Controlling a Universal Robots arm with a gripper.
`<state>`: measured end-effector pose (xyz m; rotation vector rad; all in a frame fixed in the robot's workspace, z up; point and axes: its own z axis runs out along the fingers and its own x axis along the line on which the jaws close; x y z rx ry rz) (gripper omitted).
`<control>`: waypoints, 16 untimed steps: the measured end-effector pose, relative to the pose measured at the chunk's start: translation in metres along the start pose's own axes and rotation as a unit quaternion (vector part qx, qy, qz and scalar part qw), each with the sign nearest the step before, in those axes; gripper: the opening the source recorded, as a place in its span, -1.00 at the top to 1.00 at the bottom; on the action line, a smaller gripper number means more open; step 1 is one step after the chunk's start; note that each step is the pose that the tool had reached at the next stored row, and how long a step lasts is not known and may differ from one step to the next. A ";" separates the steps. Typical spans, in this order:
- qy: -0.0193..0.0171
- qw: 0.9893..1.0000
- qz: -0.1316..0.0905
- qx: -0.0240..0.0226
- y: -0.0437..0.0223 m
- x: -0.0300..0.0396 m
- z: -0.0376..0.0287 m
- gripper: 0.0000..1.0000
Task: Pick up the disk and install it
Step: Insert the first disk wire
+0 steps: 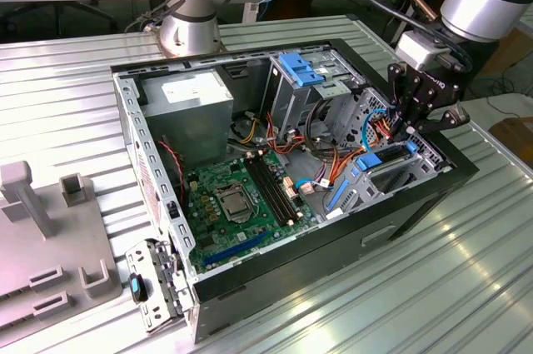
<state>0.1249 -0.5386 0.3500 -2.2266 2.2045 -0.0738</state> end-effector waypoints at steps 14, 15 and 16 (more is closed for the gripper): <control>0.000 1.000 0.002 -0.003 0.0002 0.0104 0.0003 0.67; 0.000 1.000 0.002 -0.003 0.0002 0.0115 0.0003 0.67; 0.000 1.000 0.002 -0.003 0.0002 0.0116 0.0003 0.67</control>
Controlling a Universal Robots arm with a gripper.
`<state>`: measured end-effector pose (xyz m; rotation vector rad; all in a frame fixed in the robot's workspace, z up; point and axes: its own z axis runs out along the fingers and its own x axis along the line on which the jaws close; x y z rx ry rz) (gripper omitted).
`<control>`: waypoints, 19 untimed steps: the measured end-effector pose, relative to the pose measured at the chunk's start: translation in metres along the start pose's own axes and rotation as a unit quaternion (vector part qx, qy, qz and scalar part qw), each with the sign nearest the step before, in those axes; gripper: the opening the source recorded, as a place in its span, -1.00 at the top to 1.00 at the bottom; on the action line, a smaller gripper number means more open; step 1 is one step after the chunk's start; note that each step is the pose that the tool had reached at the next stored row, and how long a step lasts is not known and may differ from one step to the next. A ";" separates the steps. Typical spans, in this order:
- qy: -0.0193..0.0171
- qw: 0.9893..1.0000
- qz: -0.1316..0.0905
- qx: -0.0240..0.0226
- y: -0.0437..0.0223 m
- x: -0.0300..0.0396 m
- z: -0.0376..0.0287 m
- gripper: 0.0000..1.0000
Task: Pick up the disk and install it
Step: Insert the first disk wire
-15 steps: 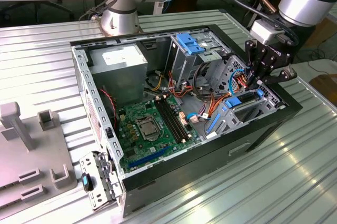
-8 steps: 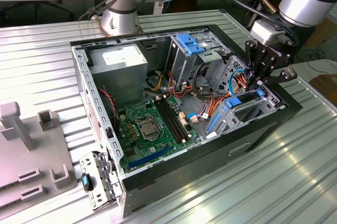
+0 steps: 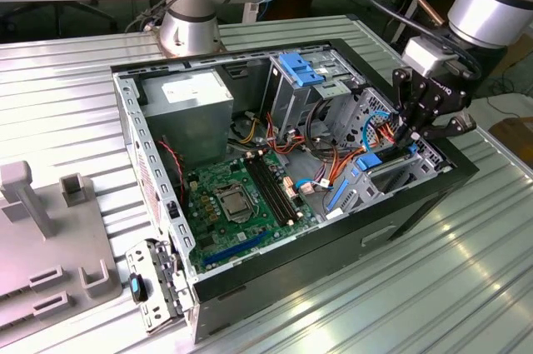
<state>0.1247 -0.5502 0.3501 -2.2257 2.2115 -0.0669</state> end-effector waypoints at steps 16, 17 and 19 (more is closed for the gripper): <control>0.000 1.000 0.009 0.000 0.0007 0.0001 0.0030 0.67; 0.000 1.000 0.009 0.000 0.0007 0.0001 0.0034 0.67; 0.000 1.000 0.009 0.000 0.0007 0.0001 0.0041 0.67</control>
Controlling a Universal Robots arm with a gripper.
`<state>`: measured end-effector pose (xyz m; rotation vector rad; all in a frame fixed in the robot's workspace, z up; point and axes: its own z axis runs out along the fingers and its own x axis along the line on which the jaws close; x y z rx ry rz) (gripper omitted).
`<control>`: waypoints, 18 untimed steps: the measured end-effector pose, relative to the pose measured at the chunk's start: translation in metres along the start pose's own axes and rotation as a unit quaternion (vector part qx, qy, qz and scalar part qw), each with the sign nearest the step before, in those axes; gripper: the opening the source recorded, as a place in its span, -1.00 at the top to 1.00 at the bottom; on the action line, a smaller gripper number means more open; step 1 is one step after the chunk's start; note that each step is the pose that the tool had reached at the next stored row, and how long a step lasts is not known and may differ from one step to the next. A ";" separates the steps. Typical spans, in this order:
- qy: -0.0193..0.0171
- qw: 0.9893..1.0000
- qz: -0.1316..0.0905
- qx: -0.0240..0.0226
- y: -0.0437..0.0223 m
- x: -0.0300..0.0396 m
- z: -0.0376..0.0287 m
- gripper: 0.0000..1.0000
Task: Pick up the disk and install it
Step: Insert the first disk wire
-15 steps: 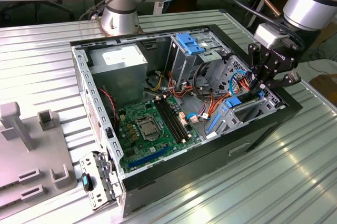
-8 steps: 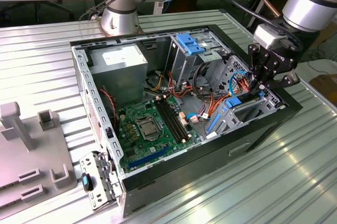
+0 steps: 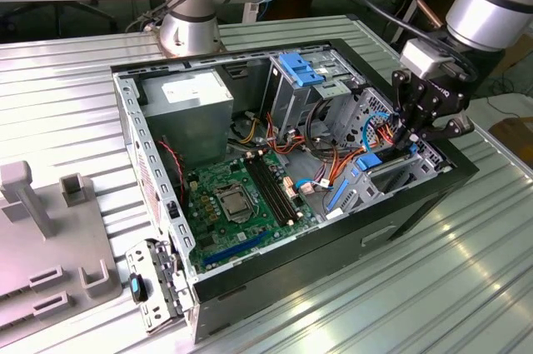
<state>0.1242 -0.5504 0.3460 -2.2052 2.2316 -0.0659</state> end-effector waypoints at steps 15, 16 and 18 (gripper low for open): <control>-0.001 1.000 0.001 0.000 -0.0001 0.0001 -0.0033 0.67; -0.001 1.000 0.001 0.000 -0.0001 0.0001 -0.0033 0.67; -0.001 1.000 0.004 0.000 -0.0001 0.0001 -0.0033 0.67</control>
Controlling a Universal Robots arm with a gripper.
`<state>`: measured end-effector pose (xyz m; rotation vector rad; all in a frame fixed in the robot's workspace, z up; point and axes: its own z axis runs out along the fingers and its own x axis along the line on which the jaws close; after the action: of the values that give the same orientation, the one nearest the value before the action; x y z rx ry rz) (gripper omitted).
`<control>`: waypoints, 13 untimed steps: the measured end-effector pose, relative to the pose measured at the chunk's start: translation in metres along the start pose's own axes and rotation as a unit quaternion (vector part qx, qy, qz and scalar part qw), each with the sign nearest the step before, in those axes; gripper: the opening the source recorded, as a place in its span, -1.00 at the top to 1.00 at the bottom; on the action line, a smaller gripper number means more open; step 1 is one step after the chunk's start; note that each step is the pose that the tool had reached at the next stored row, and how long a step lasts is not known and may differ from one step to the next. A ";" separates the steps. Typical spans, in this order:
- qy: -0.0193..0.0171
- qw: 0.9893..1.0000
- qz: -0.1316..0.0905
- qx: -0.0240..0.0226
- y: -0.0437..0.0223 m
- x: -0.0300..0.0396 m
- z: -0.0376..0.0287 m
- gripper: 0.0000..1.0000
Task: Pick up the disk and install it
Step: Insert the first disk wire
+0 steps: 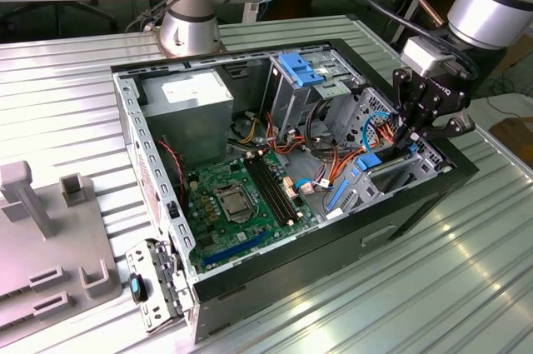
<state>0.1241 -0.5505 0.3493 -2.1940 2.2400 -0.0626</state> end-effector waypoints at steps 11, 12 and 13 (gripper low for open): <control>-0.003 1.000 0.002 0.000 0.0002 0.0001 0.0032 0.67; -0.003 1.000 0.002 0.000 0.0002 0.0001 0.0035 0.67; -0.004 1.000 0.002 0.000 0.0002 0.0001 0.0038 0.67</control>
<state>0.1240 -0.5507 0.3455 -2.1866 2.2399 -0.0537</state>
